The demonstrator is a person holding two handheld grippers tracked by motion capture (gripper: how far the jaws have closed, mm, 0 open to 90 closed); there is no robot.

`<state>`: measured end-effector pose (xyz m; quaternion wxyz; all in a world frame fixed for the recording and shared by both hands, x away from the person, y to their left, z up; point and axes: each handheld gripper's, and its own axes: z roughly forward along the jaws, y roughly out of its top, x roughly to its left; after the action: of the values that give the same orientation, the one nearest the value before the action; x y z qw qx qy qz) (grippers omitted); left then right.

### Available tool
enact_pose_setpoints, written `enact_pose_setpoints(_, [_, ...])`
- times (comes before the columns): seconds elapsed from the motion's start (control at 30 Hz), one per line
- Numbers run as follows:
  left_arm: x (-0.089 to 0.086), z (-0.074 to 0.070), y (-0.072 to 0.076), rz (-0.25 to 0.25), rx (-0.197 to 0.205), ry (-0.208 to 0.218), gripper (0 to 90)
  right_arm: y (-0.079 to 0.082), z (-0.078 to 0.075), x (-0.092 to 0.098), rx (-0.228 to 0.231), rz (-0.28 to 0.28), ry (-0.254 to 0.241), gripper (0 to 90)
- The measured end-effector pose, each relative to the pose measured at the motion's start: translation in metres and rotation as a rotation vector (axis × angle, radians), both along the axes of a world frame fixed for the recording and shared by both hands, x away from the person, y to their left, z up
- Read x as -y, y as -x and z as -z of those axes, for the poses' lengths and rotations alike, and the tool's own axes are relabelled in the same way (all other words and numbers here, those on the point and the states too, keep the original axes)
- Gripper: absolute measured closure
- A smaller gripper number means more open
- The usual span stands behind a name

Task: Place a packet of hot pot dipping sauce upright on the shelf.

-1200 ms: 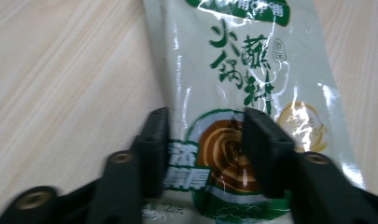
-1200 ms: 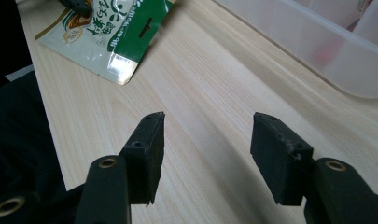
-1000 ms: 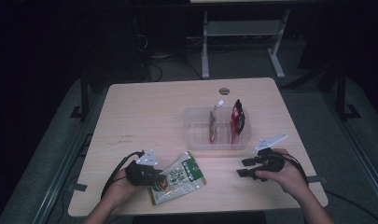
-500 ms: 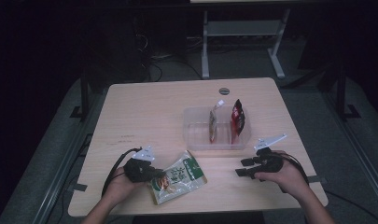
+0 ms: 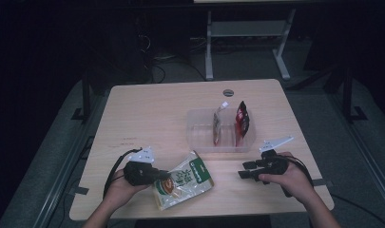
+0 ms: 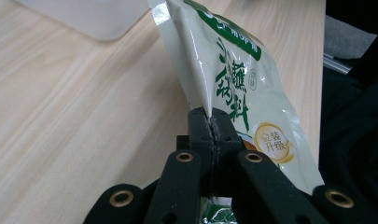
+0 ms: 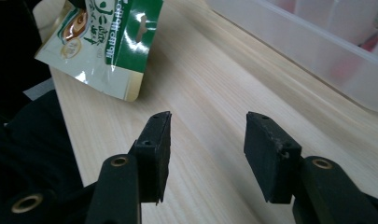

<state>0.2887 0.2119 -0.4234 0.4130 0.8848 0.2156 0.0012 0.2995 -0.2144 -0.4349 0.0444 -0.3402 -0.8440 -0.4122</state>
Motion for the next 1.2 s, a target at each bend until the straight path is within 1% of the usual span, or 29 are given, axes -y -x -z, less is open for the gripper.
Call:
enact_pose_setpoints(0.03, [0.0,-0.002,0.0,0.002,0.002,0.003,89.4,0.0,0.0,-0.001,0.008,-0.004,-0.005,50.6])
enact_pose_setpoints(0.17, [0.003,-0.006,0.002,0.01,0.015,0.012,89.4,0.002,-0.004,-0.004,0.006,-0.016,-0.027,50.1])
enact_pose_setpoints(0.23, [0.004,-0.008,0.002,0.013,0.021,0.014,89.4,0.002,-0.007,-0.007,0.01,-0.027,-0.038,50.1])
enact_pose_setpoints(0.3, [0.004,-0.011,0.003,0.018,0.028,0.015,89.5,0.0,-0.012,-0.011,0.019,-0.035,-0.06,50.0])
enact_pose_setpoints(0.33, [0.004,-0.012,0.003,0.016,0.03,0.023,89.5,-0.001,-0.015,-0.013,0.016,-0.039,-0.074,50.0])
enact_pose_setpoints(0.4, [0.005,-0.013,0.003,0.015,0.032,0.027,89.5,-0.004,-0.02,-0.018,0.023,-0.054,-0.099,50.1])
enact_pose_setpoints(0.5, [0.005,-0.015,0.002,0.021,0.039,0.039,89.5,-0.007,-0.026,-0.03,0.02,-0.083,-0.117,49.9])
enact_pose_setpoints(0.6, [0.006,-0.017,0.003,0.022,0.045,0.053,89.5,-0.012,-0.029,-0.04,0.014,-0.104,-0.128,49.4])
enact_pose_setpoints(0.77, [0.007,-0.023,0.006,0.027,0.052,0.074,89.6,-0.019,-0.027,-0.052,0.004,-0.134,-0.139,48.1])
enact_pose_setpoints(0.8, [0.006,-0.024,0.006,0.034,0.06,0.076,89.6,-0.02,-0.027,-0.055,0.002,-0.14,-0.14,47.7])
enact_pose_setpoints(0.83, [0.007,-0.025,0.007,0.029,0.058,0.084,89.6,-0.022,-0.027,-0.057,-0.002,-0.144,-0.145,47.5])
enact_pose_setpoints(0.93, [0.008,-0.028,0.008,0.035,0.069,0.092,89.7,-0.025,-0.025,-0.065,-0.014,-0.168,-0.168,46.6])
enact_pose_setpoints(1.0, [0.008,-0.03,0.009,0.037,0.07,0.1,89.7,-0.027,-0.023,-0.072,-0.03,-0.186,-0.179,46.1])
enact_pose_setpoints(1.03, [0.009,-0.03,0.009,0.039,0.077,0.101,89.7,-0.028,-0.022,-0.074,-0.033,-0.195,-0.184,46.0])
enact_pose_setpoints(1.13, [0.01,-0.032,0.01,0.041,0.085,0.107,89.8,-0.03,-0.02,-0.082,-0.066,-0.217,-0.205,45.4])
enact_pose_setpoints(1.2, [0.011,-0.033,0.01,0.044,0.09,0.107,89.8,-0.031,-0.017,-0.088,-0.074,-0.237,-0.218,45.0])
